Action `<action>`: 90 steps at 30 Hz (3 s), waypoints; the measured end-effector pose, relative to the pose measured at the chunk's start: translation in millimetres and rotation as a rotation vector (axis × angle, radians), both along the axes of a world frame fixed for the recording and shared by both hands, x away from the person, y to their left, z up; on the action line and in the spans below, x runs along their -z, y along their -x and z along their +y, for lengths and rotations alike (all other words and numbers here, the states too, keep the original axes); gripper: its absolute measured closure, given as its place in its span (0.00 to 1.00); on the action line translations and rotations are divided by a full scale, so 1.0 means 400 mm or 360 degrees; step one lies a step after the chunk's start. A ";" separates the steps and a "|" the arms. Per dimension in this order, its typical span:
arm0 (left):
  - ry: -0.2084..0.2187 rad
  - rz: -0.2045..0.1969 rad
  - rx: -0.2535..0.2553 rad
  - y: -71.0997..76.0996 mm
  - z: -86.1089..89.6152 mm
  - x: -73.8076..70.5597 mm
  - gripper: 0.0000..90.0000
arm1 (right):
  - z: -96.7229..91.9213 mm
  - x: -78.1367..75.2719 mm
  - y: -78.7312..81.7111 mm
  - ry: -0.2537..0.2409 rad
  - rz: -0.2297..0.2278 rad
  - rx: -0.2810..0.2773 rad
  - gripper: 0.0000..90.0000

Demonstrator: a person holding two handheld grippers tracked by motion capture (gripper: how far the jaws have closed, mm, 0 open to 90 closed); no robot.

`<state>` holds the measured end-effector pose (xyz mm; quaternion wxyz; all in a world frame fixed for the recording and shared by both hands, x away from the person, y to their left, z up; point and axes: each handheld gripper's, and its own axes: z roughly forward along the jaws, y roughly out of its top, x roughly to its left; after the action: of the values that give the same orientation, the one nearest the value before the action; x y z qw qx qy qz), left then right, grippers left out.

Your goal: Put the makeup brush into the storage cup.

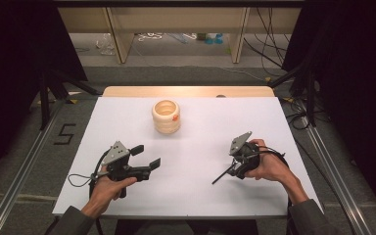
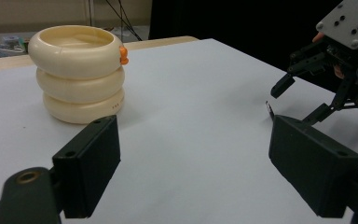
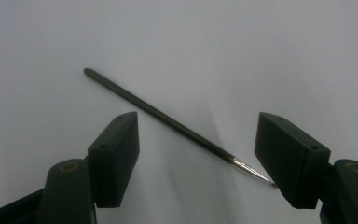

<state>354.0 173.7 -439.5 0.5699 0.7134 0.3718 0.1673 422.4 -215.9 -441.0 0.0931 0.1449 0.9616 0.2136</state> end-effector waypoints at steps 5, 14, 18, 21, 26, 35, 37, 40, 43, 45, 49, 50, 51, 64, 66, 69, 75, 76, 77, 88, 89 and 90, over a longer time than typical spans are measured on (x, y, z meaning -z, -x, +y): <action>0.0010 0.0015 -0.0009 0.001 -0.002 0.001 0.18 | 0.007 0.011 -0.011 0.0021 0.0030 -0.0014 0.36; 0.0010 0.0014 -0.0006 0.000 -0.003 0.001 0.18 | 0.011 0.021 -0.025 0.0044 0.0046 -0.0035 0.37; 0.0007 0.0015 -0.0006 0.000 -0.003 0.001 0.18 | 0.018 0.014 -0.031 0.0088 0.0032 -0.0052 0.38; 0.0009 0.0014 -0.0009 0.000 -0.003 0.001 0.18 | 0.027 0.009 -0.035 0.0090 0.0039 -0.0074 0.38; 0.0001 0.0003 0.0000 0.000 -0.001 0.000 0.18 | 0.032 0.014 -0.039 0.0152 0.0059 -0.0100 0.39; 0.0001 0.0005 -0.0005 -0.001 -0.002 0.000 0.18 | 0.035 0.022 -0.042 0.0183 0.0085 -0.0129 0.42; 0.0000 0.0006 -0.0004 -0.001 -0.001 0.000 0.18 | 0.036 0.023 -0.043 0.0192 0.0084 -0.0138 0.42; 0.0000 0.0005 -0.0003 -0.001 -0.001 0.000 0.18 | 0.040 0.026 -0.042 0.0210 0.0088 -0.0149 0.43; -0.0002 0.0004 -0.0001 -0.001 -0.001 0.000 0.18 | 0.044 0.029 -0.042 0.0220 0.0093 -0.0155 0.43; 0.0001 0.0005 -0.0003 -0.001 -0.001 0.000 0.18 | 0.045 0.031 -0.043 0.0227 0.0098 -0.0162 0.43; 0.0010 0.0015 -0.0007 -0.001 -0.003 0.001 0.18 | 0.046 0.033 -0.044 0.0230 0.0114 -0.0166 0.45; 0.0009 0.0016 -0.0007 -0.001 -0.003 0.001 0.18 | 0.046 0.034 -0.044 0.0236 0.0117 -0.0169 0.45; 0.0009 0.0015 -0.0007 -0.001 -0.003 0.001 0.18 | 0.047 0.035 -0.044 0.0240 0.0117 -0.0172 0.45; 0.0006 0.0014 -0.0007 0.000 -0.003 0.000 0.18 | 0.050 0.040 -0.051 0.0257 0.0182 -0.0181 0.55; 0.0006 0.0014 -0.0007 0.000 -0.003 0.000 0.18 | 0.051 0.039 -0.051 0.0261 0.0189 -0.0190 0.57; -0.0001 0.0009 -0.0003 0.000 -0.002 0.000 0.18 | 0.052 0.040 -0.050 0.0258 0.0204 -0.0197 0.60; -0.0005 0.0002 0.0002 -0.001 -0.002 0.000 0.18 | 0.052 0.039 -0.049 0.0261 0.0237 -0.0177 0.64; -0.0001 0.0007 -0.0001 0.000 -0.003 0.000 0.18 | 0.053 0.040 -0.049 0.0263 0.0232 -0.0182 0.64; -0.0005 0.0008 -0.0003 0.000 -0.002 0.000 0.18 | 0.054 0.039 -0.049 0.0271 0.0230 -0.0177 0.65; -0.0001 0.0009 -0.0003 0.000 -0.002 0.000 0.18 | 0.062 0.037 -0.046 0.0293 0.0247 -0.0152 0.72; -0.0002 0.0008 -0.0004 0.000 -0.002 0.000 0.18 | 0.062 0.036 -0.045 0.0294 0.0253 -0.0146 0.73; -0.0004 0.0006 -0.0002 0.000 -0.002 0.000 0.18 | 0.063 0.036 -0.045 0.0294 0.0255 -0.0146 0.74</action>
<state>354.1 172.9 -439.5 0.5682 0.7142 0.3731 0.1669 440.4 -190.9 -455.5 0.0191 0.1083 0.9872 0.1160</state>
